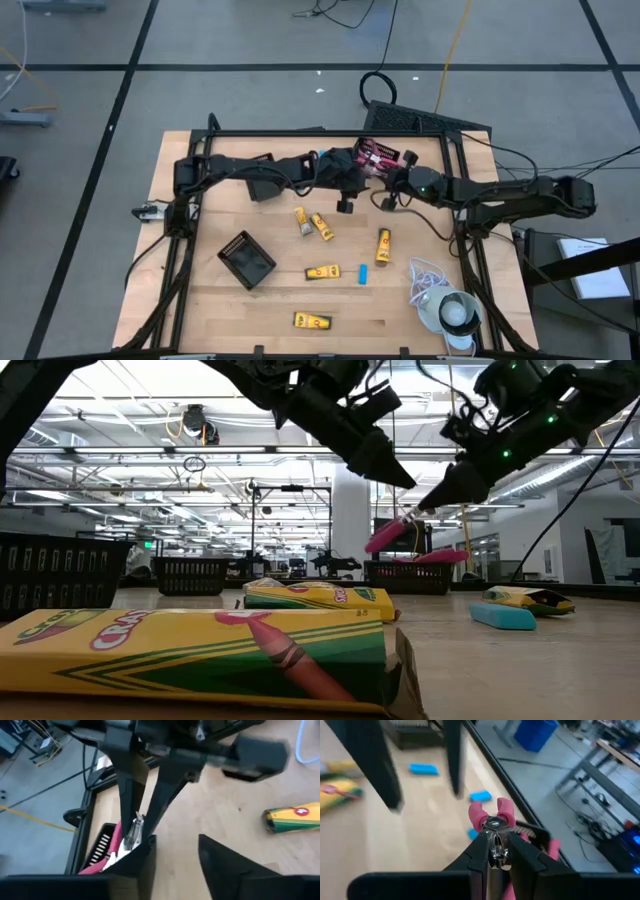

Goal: Pick & Place School Supplies
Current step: Put the pink grommet eyelet pliers into the top right black bin

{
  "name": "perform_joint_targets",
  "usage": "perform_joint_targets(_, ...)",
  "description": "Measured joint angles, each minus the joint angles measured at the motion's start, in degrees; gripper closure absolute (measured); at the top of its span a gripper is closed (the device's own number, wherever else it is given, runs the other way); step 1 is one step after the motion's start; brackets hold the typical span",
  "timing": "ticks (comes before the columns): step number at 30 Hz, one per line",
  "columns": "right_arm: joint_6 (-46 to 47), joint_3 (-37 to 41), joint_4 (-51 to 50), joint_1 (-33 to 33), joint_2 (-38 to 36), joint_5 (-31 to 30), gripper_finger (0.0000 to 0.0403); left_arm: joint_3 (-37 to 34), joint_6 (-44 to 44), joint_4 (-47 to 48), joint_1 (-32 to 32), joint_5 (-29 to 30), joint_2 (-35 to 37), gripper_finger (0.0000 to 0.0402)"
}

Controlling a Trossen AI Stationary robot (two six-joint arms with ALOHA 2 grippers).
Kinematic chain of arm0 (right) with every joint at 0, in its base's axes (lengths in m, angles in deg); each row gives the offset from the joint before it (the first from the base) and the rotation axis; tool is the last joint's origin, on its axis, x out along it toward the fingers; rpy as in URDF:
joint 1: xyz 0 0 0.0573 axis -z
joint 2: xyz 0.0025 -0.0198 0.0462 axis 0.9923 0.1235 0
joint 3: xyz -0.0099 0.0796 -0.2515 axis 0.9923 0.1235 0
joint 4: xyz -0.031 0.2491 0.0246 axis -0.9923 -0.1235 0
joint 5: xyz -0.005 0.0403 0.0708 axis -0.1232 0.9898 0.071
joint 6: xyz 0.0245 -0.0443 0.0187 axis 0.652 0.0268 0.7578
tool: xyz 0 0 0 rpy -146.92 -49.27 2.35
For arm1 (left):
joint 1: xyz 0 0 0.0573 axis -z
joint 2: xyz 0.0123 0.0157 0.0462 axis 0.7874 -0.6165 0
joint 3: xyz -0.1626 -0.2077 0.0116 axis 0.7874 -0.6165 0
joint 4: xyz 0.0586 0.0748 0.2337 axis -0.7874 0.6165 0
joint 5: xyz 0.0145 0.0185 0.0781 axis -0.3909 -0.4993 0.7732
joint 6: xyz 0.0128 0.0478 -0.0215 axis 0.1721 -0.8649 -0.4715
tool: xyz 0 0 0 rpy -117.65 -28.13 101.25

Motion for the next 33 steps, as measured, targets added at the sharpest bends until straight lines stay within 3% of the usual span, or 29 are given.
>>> perform_joint_targets(5,-0.43,0.00,0.42,2.72,-0.11,0.29,0.0365,0.00,0.05,2.79,-0.59,0.04,0.37,0.0325)
perform_joint_targets(9,-0.70,0.00,-0.16,4.50,-0.11,0.39,0.0365,-0.11,0.00,5.97,-0.61,-1.29,1.46,0.0342)
perform_joint_targets(19,0.24,-0.07,-2.88,9.99,0.45,0.55,0.0365,-0.11,-0.27,10.96,0.01,-1.22,6.59,0.0344)
perform_joint_targets(27,4.51,-0.20,-1.97,15.76,5.18,8.77,0.0366,-0.13,-0.24,16.80,1.75,-0.55,13.02,0.0344)
perform_joint_targets(33,6.62,-0.20,-1.92,16.14,8.13,9.02,0.0367,-0.13,-0.14,20.88,2.39,-0.46,19.46,0.0344)
